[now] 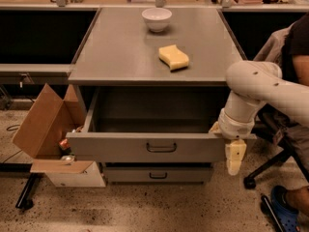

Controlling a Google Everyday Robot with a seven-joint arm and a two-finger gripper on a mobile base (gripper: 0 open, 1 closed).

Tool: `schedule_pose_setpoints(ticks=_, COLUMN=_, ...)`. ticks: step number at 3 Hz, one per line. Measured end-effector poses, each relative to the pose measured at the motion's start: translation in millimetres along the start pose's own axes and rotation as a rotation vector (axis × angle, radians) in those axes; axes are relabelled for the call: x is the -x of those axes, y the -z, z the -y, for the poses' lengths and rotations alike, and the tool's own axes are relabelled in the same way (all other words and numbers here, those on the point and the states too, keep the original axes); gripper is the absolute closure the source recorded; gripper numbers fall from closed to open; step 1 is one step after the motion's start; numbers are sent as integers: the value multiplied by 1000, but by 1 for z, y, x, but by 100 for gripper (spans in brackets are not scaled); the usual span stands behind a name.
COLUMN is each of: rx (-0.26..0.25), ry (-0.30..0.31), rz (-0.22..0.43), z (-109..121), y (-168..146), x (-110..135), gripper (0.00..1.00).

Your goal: Open top drawer

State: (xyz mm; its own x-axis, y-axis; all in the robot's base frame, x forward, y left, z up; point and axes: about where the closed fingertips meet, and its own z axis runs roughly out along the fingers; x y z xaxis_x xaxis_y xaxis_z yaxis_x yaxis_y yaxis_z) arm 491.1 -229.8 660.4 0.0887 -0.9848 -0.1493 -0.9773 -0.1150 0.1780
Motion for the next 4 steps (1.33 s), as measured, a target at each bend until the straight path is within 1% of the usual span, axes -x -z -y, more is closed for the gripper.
schedule_pose_setpoints(ticks=1, rx=-15, ry=21, rz=13, z=-33, y=10, x=-1, gripper=40)
schedule_pose_setpoints(ticks=2, rx=-38, ry=34, rz=21, z=-60, y=20, x=-1, gripper=63)
schedule_pose_setpoints(ticks=3, rx=-39, ry=39, rz=28, z=-76, y=22, x=-3, gripper=87)
schedule_pose_setpoints(ticks=4, rx=-41, ry=40, rz=34, z=-84, y=23, x=-4, gripper=96)
